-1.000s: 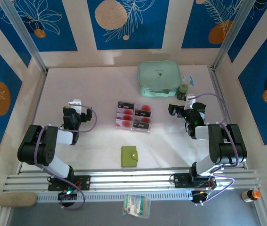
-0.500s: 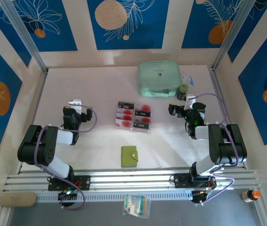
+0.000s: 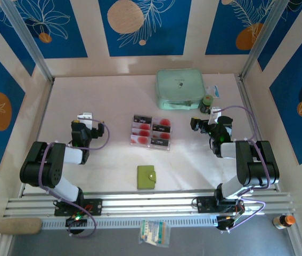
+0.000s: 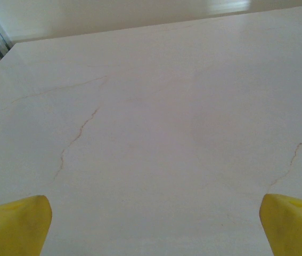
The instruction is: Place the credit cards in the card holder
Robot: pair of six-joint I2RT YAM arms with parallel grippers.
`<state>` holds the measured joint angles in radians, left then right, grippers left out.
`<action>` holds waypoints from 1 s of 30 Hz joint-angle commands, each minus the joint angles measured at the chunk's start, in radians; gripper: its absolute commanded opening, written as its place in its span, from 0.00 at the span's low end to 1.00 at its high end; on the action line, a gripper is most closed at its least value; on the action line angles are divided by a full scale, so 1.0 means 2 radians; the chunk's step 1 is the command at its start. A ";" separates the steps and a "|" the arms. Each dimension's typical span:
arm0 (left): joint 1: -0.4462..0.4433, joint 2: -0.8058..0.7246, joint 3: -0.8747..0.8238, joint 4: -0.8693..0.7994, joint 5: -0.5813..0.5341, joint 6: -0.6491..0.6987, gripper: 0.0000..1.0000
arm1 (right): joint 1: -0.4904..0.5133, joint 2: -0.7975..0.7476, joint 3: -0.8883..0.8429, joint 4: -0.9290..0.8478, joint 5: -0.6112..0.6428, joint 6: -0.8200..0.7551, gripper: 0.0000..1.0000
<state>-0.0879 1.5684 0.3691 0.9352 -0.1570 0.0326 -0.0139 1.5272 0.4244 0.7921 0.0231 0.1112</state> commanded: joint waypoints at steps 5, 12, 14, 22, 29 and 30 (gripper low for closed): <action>0.004 -0.005 -0.004 0.012 0.005 -0.002 1.00 | -0.002 -0.015 0.002 -0.014 0.009 0.000 0.99; 0.004 -0.058 0.005 -0.048 -0.043 -0.017 1.00 | -0.015 -0.120 0.115 -0.303 0.084 0.106 0.99; 0.004 -0.080 0.015 -0.086 -0.054 -0.019 1.00 | -0.030 -0.128 0.159 -0.406 0.112 0.198 0.99; 0.003 -0.164 0.142 -0.407 -0.066 -0.148 1.00 | -0.011 -0.187 0.193 -0.543 -0.046 0.210 0.96; -0.009 -0.199 0.192 -0.575 0.015 -0.252 1.00 | 0.165 -0.227 0.138 -0.585 -0.065 0.266 0.75; -0.014 -0.204 0.190 -0.585 0.024 -0.258 1.00 | 0.195 -0.226 0.125 -0.574 -0.062 0.283 0.73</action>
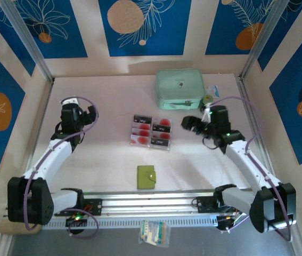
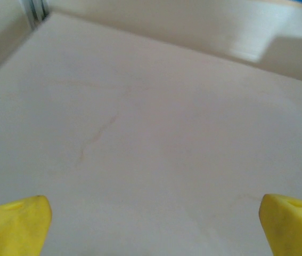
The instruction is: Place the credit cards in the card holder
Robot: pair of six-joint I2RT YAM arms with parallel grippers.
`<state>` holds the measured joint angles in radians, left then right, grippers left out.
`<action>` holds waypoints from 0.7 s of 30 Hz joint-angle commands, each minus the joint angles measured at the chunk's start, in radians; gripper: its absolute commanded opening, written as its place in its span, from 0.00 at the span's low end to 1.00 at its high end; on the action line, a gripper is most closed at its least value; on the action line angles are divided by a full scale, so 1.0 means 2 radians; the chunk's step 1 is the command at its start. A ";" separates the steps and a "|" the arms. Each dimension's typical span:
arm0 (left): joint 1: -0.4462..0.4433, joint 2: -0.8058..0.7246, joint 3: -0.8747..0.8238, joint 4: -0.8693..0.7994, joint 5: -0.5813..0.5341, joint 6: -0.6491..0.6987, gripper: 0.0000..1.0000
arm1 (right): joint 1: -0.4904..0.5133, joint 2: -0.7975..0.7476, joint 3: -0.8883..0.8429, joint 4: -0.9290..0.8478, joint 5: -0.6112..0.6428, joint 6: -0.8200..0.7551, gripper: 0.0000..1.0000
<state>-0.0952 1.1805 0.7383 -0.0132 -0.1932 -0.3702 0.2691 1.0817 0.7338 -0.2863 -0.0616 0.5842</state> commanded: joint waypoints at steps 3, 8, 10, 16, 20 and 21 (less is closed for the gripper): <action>-0.030 -0.021 -0.001 -0.127 0.056 -0.071 1.00 | 0.132 0.017 -0.065 0.002 -0.010 0.096 0.67; -0.084 -0.027 -0.007 -0.129 0.038 -0.073 1.00 | 0.234 0.083 -0.081 0.057 0.011 0.149 0.59; -0.107 -0.022 -0.004 -0.132 0.026 -0.072 1.00 | 0.258 0.110 -0.074 0.063 0.018 0.158 0.59; -0.159 -0.010 0.000 -0.130 0.009 -0.076 1.00 | 0.285 0.155 -0.049 0.075 0.014 0.154 0.52; -0.174 0.001 -0.001 -0.130 0.002 -0.078 1.00 | 0.285 0.170 -0.038 0.082 0.003 0.147 0.49; -0.175 0.005 -0.001 -0.132 0.000 -0.079 1.00 | 0.284 0.174 -0.035 0.083 0.000 0.144 0.49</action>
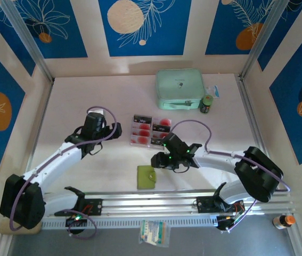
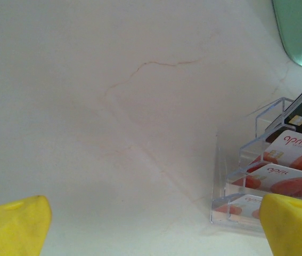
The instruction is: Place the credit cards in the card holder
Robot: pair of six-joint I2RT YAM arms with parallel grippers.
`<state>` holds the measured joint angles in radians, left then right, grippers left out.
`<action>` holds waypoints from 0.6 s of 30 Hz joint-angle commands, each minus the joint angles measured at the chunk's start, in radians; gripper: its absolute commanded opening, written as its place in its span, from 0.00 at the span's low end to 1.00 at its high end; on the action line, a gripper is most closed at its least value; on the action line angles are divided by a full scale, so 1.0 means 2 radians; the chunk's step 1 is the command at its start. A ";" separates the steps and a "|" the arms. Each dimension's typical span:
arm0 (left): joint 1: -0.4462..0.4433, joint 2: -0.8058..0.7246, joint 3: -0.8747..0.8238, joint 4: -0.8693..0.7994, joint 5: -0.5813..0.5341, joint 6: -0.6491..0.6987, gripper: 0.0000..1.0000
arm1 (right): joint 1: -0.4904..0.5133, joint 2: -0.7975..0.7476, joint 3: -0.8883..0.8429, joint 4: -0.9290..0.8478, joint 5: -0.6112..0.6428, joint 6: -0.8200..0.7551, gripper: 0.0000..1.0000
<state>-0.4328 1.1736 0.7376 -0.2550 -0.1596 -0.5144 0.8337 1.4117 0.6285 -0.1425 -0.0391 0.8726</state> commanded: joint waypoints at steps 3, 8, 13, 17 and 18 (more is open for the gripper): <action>-0.013 0.019 0.000 -0.015 -0.020 -0.009 1.00 | 0.000 0.018 0.021 0.018 -0.020 -0.004 0.47; -0.020 0.027 0.002 -0.018 -0.025 -0.010 1.00 | -0.003 0.030 0.023 0.029 -0.034 -0.006 0.46; -0.024 0.029 0.002 -0.018 -0.030 -0.008 1.00 | -0.004 0.036 0.022 0.034 -0.039 -0.006 0.46; -0.026 0.034 0.005 -0.018 -0.032 -0.007 1.00 | -0.006 0.041 0.019 0.041 -0.044 -0.006 0.46; -0.027 0.036 0.006 -0.019 -0.032 -0.007 1.00 | -0.006 0.042 0.019 0.043 -0.046 -0.005 0.46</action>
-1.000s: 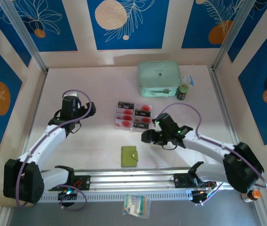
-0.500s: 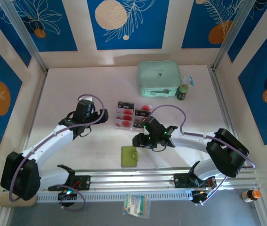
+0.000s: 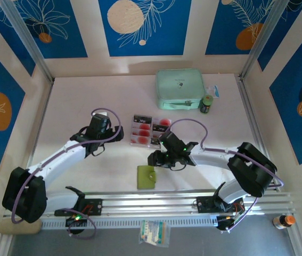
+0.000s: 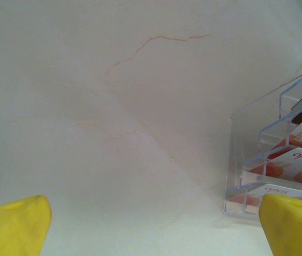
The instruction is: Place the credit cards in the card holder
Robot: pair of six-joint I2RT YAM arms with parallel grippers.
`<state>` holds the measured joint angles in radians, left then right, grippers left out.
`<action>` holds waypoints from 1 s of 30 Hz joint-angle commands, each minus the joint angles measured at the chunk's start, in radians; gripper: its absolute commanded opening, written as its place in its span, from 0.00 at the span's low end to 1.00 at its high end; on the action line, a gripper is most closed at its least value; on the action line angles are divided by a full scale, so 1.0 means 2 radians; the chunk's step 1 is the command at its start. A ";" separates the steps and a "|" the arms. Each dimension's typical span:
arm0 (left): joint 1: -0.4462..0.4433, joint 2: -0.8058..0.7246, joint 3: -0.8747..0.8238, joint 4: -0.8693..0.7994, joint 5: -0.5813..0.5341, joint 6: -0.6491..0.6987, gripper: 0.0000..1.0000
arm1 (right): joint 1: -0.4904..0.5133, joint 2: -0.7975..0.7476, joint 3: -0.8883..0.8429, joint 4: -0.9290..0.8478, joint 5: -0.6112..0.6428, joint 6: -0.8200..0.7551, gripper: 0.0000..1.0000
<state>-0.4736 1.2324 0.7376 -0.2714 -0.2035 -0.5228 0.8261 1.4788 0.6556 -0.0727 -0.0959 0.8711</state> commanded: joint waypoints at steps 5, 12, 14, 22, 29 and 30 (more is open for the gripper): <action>-0.012 0.012 0.010 -0.014 -0.015 -0.002 1.00 | -0.003 0.016 0.002 0.019 -0.028 -0.002 0.46; -0.016 0.014 0.012 -0.016 -0.021 -0.002 1.00 | -0.003 0.027 -0.003 0.034 -0.038 0.003 0.46; -0.017 0.015 0.012 -0.016 -0.022 -0.002 1.00 | -0.004 0.030 -0.004 0.037 -0.040 0.004 0.46; -0.020 0.022 0.015 -0.015 -0.025 -0.001 1.00 | -0.004 0.036 -0.009 0.045 -0.044 0.007 0.38; -0.022 0.029 0.015 -0.009 -0.025 -0.001 1.00 | -0.005 0.045 -0.015 0.055 -0.049 0.012 0.28; -0.022 0.030 0.015 -0.009 -0.025 -0.001 1.00 | -0.005 0.046 -0.017 0.058 -0.049 0.013 0.25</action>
<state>-0.5056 1.2808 0.7433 -0.2779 -0.2394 -0.5228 0.8215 1.5585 0.6380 0.0265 -0.1658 0.8902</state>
